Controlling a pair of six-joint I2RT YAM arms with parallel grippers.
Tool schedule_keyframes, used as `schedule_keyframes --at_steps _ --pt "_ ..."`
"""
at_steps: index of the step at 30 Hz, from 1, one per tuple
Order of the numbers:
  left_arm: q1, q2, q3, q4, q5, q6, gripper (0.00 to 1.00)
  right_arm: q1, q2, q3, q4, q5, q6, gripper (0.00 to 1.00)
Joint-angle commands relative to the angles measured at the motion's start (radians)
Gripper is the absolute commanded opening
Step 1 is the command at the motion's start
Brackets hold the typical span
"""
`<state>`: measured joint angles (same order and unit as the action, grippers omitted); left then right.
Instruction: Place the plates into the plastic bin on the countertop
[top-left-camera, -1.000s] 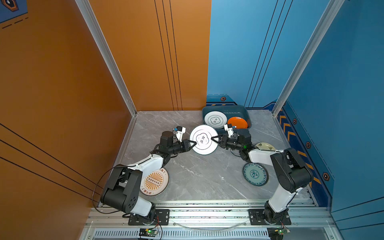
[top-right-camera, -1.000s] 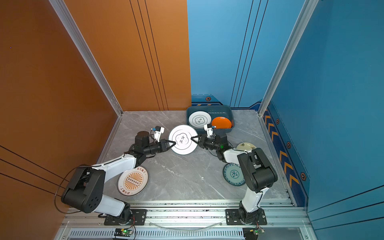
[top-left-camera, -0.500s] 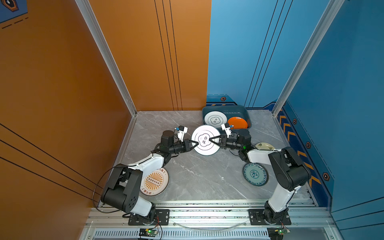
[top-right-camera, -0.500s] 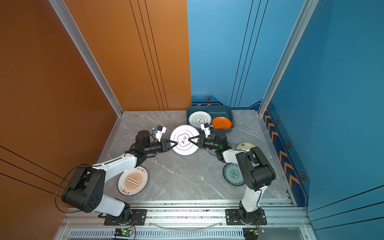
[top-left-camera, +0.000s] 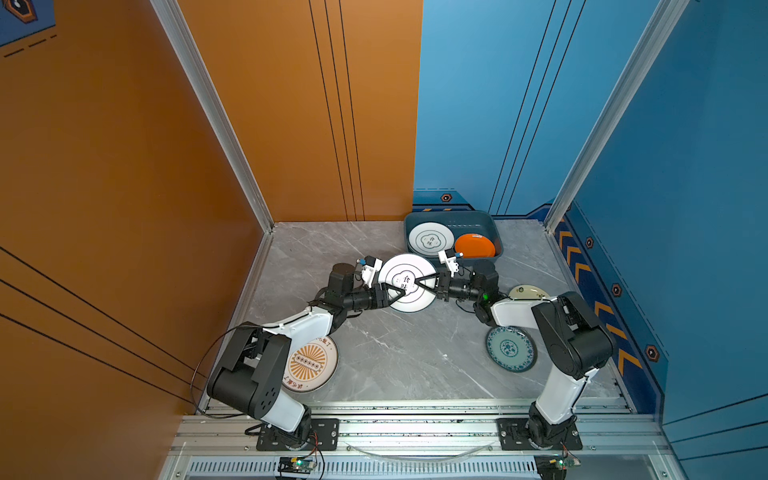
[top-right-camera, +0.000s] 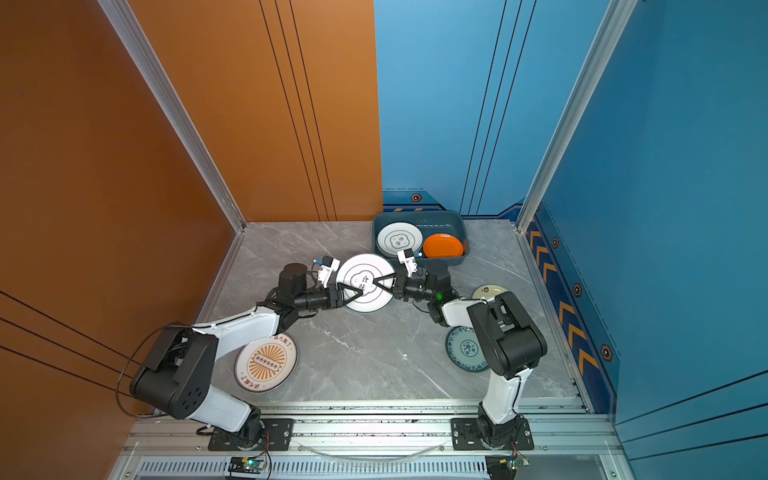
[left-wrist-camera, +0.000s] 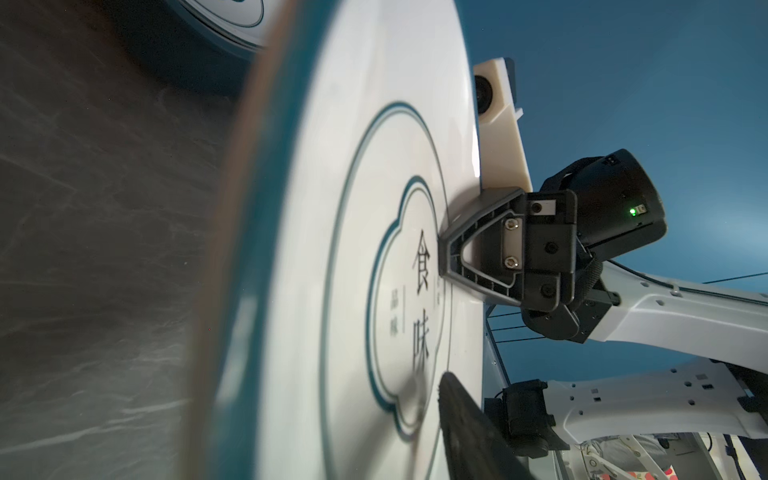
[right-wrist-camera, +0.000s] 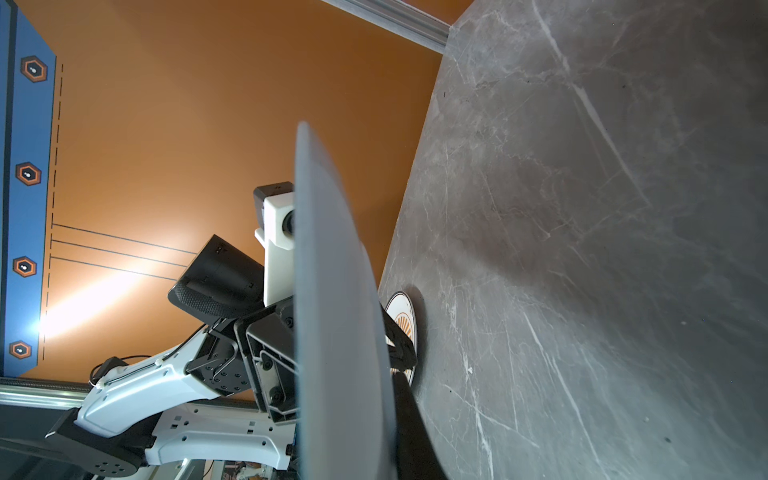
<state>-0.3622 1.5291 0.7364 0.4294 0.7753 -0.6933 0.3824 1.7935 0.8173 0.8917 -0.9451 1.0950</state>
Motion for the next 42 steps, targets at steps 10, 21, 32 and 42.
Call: schedule_keyframes --at_steps 10,21,32,42 --pt "0.008 -0.084 -0.017 -0.058 -0.056 0.079 0.83 -0.108 -0.195 0.224 -0.845 0.217 -0.463 0.0" --pt "0.0 -0.266 -0.021 -0.285 -0.308 0.2 0.98 -0.269 -0.033 0.543 -1.051 0.354 -0.466 0.0" --pt "0.033 -0.37 -0.066 -0.342 -0.358 0.213 0.98 -0.276 0.27 0.884 -1.061 0.393 -0.347 0.0" --pt "0.042 -0.383 -0.069 -0.345 -0.362 0.215 0.98 -0.241 0.472 1.089 -1.12 0.424 -0.316 0.0"
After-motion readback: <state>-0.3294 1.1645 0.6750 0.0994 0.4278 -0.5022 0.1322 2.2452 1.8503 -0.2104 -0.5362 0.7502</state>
